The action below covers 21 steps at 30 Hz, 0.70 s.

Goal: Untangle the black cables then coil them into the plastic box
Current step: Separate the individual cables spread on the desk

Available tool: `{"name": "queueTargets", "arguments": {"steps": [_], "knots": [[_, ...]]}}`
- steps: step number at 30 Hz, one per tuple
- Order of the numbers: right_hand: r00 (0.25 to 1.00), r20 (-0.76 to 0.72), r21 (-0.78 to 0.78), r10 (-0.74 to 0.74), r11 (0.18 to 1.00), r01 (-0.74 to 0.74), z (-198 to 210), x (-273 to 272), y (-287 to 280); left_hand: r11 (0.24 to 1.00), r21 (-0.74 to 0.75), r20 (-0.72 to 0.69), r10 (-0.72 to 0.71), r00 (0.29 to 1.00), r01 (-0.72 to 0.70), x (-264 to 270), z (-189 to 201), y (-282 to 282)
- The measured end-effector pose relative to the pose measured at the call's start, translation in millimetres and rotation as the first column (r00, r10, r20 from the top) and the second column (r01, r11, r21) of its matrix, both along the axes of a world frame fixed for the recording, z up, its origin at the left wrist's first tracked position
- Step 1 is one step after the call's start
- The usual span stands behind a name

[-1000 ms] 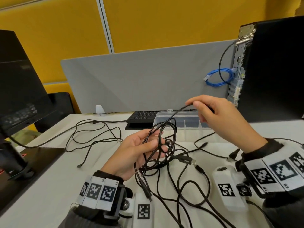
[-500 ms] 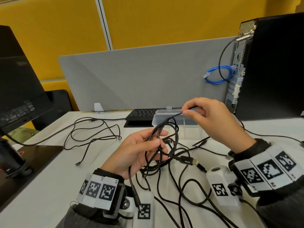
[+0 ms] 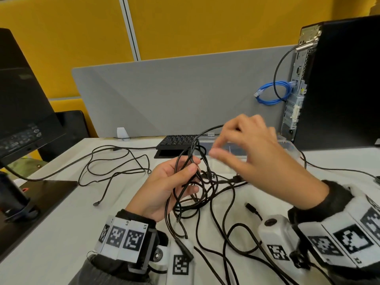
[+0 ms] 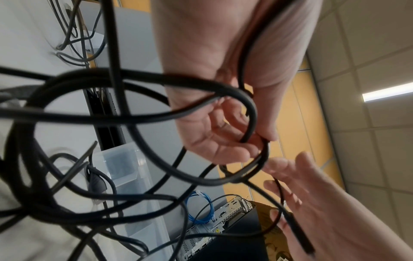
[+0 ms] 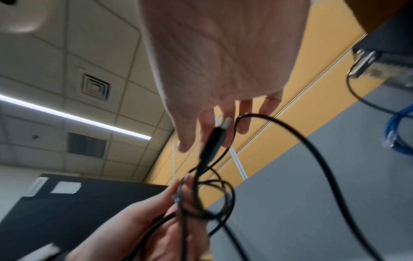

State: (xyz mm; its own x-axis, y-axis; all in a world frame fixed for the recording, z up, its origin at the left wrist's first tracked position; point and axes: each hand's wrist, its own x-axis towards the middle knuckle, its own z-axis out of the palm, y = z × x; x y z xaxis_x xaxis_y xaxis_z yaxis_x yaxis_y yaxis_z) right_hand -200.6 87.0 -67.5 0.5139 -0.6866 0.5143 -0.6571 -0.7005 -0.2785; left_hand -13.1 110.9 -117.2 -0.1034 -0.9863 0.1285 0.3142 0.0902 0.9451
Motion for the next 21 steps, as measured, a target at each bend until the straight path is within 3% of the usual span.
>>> {"name": "queueTargets", "arguments": {"steps": [3,6,11,16,18,21], "knots": [[0.976,-0.215,-0.016,0.027,0.999,-0.031,-11,9,8,0.999,-0.021,-0.046,0.032,0.998,-0.033,-3,0,0],[0.985,-0.173,-0.047,-0.021,0.999,0.013,-19,17,9,0.998,-0.033,-0.042,0.060,0.997,-0.062,-8,0,-1],[0.978,-0.199,-0.301,-0.063,0.953,0.000,-23,24,13,0.990,0.022,-0.095,0.144,0.985,-0.143,-8,3,-3],[0.950,-0.310,-0.322,0.026,0.938,-0.131,-20,3,14,0.985,0.097,-0.408,0.171,0.897,-0.144,9,10,-6],[0.927,-0.370,-0.286,0.055,0.943,-0.170,-20,-4,16,0.981,0.088,-0.414,0.194,0.889,-0.173,5,10,-7],[0.948,-0.296,-0.148,0.119,0.974,-0.169,-12,11,31,0.983,0.049,-0.380,0.183,0.907,-0.178,-7,7,-6]]}}
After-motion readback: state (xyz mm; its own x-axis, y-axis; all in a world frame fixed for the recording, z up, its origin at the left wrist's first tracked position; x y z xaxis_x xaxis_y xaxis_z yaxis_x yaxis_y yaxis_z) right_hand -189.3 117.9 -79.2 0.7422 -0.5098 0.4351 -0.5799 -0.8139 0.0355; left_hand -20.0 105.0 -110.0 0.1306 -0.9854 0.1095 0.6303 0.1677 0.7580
